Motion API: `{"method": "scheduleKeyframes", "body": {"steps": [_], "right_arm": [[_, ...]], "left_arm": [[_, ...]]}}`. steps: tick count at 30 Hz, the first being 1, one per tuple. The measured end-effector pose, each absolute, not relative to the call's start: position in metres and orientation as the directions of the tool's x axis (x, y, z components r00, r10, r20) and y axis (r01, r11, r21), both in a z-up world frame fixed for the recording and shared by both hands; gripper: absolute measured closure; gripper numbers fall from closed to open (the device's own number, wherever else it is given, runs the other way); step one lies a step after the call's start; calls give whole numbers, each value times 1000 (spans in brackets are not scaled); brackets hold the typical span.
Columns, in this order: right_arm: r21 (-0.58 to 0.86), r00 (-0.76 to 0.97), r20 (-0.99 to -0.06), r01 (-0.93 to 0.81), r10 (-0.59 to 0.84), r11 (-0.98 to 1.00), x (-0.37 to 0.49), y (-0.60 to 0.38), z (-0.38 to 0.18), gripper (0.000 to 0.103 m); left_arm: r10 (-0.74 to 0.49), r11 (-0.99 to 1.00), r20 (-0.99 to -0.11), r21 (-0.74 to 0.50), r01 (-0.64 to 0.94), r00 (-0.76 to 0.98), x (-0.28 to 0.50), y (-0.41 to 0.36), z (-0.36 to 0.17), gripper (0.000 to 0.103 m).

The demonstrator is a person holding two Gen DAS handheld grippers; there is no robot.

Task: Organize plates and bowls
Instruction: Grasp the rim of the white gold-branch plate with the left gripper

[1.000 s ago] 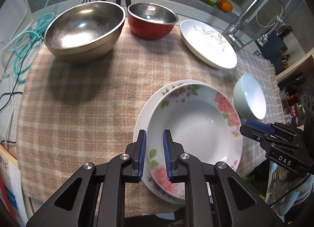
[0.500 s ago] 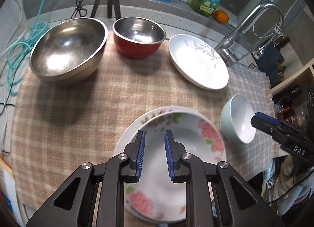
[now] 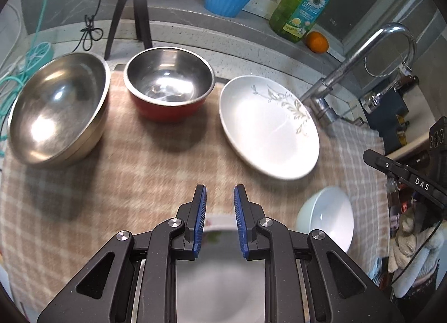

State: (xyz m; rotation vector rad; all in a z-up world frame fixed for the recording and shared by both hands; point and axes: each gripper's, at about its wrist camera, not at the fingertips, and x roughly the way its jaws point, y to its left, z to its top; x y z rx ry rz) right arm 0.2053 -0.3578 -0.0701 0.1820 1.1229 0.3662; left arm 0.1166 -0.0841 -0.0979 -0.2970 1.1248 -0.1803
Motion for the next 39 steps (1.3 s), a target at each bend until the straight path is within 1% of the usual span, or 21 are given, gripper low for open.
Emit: {"method": "scheduleKeyframes", "body": {"steps": [9,17,19,26,30,35,36,37,38,39], "right_arm": [[271,354,-872,-228,339,935,252,-345,-101,60],[233,343,-888,-240,307,942,273,-337,-118,61],[228,335,-892,-243,302,943,278,-335,-122,65],[228,314,-898,-264,307,937,288,-326,-130,67],[227,298,-904,-274,307,935,294,-319,-137,75],[225,290,-907,-279,305,934,299,-312,-143,76],[222,288,-908,-281,303,934,300,-311,-144,78],[223,285,-909,-282,304,933,301,-310,-145,84],[228,279,-910,-282,307,932,302,-309,-146,87],[231,274,-911,-281,309,931,303,-308,-147,87]], "left_arm": [[-283,944,-867,-326,-38,410,153,-97,-114,84],[-277,944,-869,-326,-54,409,176,-101,-124,84],[-272,946,-872,-320,-53,407,180,-102,-126,84],[-259,949,-882,-308,-65,392,188,-100,-136,84],[-264,948,-883,-311,-65,388,194,-101,-139,84],[-263,951,-885,-305,-52,385,200,-103,-142,84],[-263,952,-886,-303,-49,381,201,-104,-143,85],[-261,953,-887,-301,-47,381,202,-104,-144,85],[-259,954,-888,-297,-44,381,203,-105,-145,86],[-259,954,-888,-296,-41,380,203,-105,-146,90]]}}
